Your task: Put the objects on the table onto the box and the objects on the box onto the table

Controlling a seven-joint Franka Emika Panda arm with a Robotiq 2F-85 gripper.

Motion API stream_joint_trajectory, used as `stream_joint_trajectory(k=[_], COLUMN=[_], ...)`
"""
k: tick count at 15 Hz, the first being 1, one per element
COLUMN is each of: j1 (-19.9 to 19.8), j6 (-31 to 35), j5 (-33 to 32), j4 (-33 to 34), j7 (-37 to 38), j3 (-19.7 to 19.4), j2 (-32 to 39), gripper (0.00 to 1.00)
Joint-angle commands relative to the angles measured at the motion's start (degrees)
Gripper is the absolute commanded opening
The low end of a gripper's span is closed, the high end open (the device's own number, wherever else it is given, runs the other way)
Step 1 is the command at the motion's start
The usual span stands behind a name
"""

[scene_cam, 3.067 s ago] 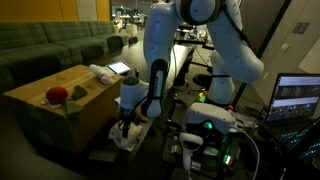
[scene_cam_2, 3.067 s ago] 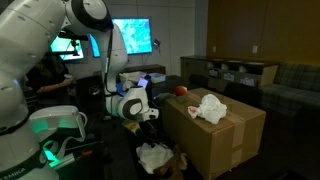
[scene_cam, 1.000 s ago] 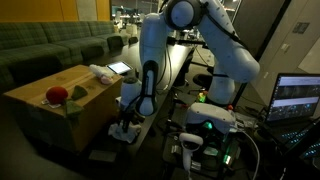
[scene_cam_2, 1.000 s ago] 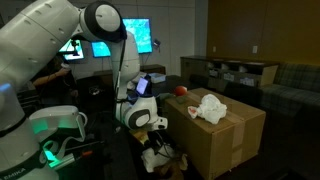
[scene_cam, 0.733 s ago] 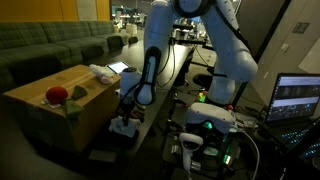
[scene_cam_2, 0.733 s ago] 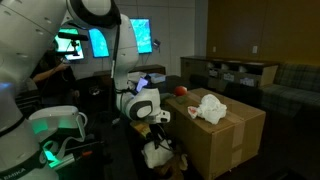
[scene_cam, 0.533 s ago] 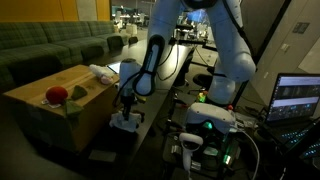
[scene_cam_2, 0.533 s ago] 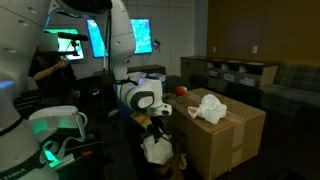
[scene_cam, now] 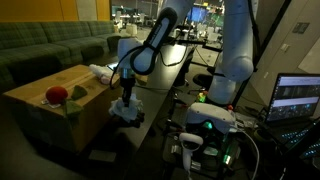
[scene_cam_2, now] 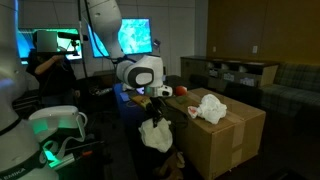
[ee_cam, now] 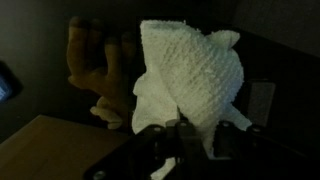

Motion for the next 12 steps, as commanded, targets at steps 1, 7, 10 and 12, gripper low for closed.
stream_joint_trajectory(k=[1,7,10,12], j1=[0.63,0.81,0.55,0.44], j6=[-4.72,-9.35,-8.49,-7.41], j5=[2.18,0.15,-2.61,-4.84], j4=[-2.33,0.86,3.67,6.38], j7=[-1.37,-0.9,-0.31,0.64], j3=[-0.65,-4.07,-5.61,-6.28], j2=[-9.95,-17.75,-18.51,-17.65], gripper=[0.05,0.05,0.05,0.05])
